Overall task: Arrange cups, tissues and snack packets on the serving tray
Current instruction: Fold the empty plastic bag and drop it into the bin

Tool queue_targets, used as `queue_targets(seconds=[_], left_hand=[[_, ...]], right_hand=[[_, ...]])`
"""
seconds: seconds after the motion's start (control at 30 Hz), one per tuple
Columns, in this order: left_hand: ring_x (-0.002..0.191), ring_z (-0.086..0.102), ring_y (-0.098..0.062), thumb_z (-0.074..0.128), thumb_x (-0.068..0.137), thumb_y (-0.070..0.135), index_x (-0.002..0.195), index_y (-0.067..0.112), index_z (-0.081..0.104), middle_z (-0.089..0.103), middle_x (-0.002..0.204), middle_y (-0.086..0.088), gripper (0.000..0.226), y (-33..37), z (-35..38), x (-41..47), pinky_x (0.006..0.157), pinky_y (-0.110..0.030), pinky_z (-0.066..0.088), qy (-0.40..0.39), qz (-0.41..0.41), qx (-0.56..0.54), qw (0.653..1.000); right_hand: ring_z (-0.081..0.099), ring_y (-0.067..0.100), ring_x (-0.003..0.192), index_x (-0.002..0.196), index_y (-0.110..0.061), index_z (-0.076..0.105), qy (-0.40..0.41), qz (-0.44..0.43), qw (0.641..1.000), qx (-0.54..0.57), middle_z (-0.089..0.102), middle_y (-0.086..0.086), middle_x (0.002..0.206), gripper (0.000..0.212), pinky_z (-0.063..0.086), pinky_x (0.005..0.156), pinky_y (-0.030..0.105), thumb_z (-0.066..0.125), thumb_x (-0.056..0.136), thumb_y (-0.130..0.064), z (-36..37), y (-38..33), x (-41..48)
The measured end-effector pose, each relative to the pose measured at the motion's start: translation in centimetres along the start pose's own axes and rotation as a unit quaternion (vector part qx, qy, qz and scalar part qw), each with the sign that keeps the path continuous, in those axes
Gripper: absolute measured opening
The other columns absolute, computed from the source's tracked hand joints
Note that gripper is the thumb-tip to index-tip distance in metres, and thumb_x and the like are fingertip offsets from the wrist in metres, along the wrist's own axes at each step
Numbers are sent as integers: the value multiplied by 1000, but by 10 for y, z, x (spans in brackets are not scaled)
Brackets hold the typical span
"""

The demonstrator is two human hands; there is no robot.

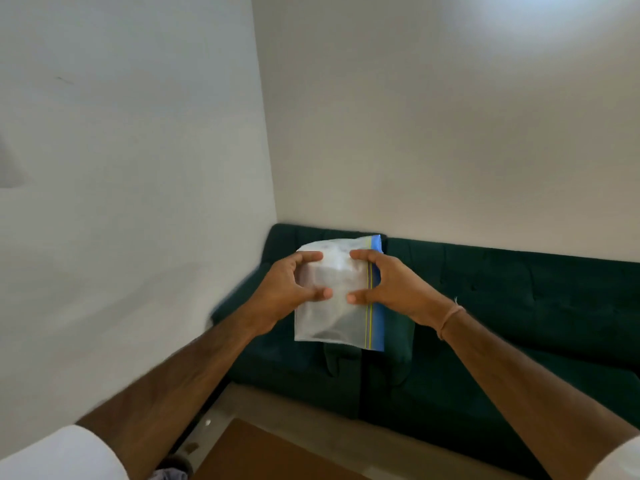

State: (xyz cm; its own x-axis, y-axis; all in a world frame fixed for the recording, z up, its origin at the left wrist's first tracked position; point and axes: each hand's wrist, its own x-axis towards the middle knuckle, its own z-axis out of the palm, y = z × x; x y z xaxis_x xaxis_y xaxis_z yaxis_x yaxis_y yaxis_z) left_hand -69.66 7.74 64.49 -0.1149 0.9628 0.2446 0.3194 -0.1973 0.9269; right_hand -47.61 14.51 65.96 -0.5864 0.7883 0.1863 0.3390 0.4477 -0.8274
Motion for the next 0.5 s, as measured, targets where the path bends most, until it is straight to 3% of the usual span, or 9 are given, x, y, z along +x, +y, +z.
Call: queue_targets(seconds=[0.07,0.13,0.23,0.3,0.37,0.43,0.5], left_hand=[[109,59,-6,93,65,18,123,30,62,59,122,10,67,0,-2,-1,93,-24,52,36,26,147,988],[101,59,-8,91,68,18,110,34,65,60,113,7,52,3,-3,-3,86,-21,51,94,62,223,968],[91,60,-10,90,69,23,86,40,60,63,101,4,39,6,-15,-8,71,-12,44,131,70,237,960],[94,59,-9,91,68,25,89,36,59,61,107,6,40,6,-29,-13,73,-12,44,143,48,179,972],[106,61,-14,89,73,23,110,27,63,61,120,4,46,6,-44,-19,80,-18,51,103,4,75,992],[107,67,-23,81,82,19,118,13,65,70,115,-2,40,1,-59,-26,79,-26,57,43,-21,-31,998],[103,71,-25,75,88,17,118,7,66,74,109,-7,32,-7,-71,-34,79,-31,57,20,-23,-99,995]], right_hand=[[58,8,97,128,-26,61,37,-20,990,-132,58,-15,105,63,42,80,6,88,72,-25,4,-6,5],[50,11,88,112,-25,71,76,-64,973,-209,47,-15,90,38,34,72,7,84,76,-25,8,-13,10],[40,16,106,98,-20,74,86,-102,964,-232,43,-5,105,21,31,94,21,81,79,-24,13,-18,18],[31,15,118,92,-23,72,83,-116,965,-222,42,-6,126,18,26,104,25,82,78,-26,14,-22,25],[41,12,120,87,-25,70,48,-102,983,-142,51,-11,133,16,33,106,28,83,77,-25,16,-29,31],[64,11,97,85,-23,71,-17,-64,998,7,71,-11,105,14,53,87,26,83,78,-22,23,-35,36],[65,10,74,83,-19,67,-27,-58,993,94,70,-7,79,16,53,66,23,83,79,-22,39,-40,42]])
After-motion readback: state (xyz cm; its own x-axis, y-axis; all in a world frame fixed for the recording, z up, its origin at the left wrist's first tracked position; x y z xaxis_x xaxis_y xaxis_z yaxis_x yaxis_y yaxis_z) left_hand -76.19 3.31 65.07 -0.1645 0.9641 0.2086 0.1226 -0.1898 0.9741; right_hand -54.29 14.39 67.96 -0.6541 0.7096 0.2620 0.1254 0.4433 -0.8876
